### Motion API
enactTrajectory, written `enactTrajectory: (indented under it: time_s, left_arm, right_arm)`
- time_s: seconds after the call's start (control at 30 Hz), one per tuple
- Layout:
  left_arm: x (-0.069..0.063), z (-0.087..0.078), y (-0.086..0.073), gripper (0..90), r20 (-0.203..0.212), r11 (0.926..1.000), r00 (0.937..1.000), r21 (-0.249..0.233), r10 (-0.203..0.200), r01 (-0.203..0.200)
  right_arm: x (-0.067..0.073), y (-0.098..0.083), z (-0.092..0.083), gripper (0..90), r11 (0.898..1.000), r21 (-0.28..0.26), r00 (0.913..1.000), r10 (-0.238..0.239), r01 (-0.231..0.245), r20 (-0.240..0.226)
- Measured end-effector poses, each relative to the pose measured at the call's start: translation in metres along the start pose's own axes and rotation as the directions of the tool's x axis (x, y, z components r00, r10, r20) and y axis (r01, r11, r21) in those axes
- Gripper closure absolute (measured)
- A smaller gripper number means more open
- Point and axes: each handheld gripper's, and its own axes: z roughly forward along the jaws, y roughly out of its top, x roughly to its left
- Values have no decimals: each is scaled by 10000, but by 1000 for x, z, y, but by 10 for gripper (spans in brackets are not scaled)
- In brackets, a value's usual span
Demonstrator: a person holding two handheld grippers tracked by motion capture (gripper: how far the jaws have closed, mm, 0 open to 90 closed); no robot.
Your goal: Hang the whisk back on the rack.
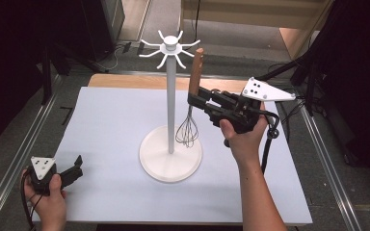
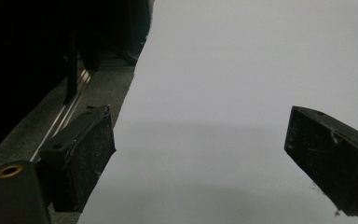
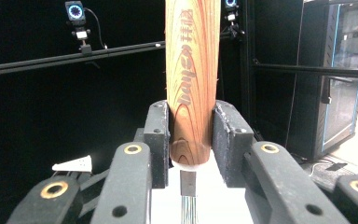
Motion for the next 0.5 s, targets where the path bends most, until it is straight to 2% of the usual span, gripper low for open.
enactTrajectory:
  time_s: [0.5]
  left_arm:
    - [0, 0, 0, 91, -11, 10000, 10000, 12, 24, -24]
  right_arm:
    - [-2, -6, -5, 693, 9994, -336, 9993, 18, -6, 375]
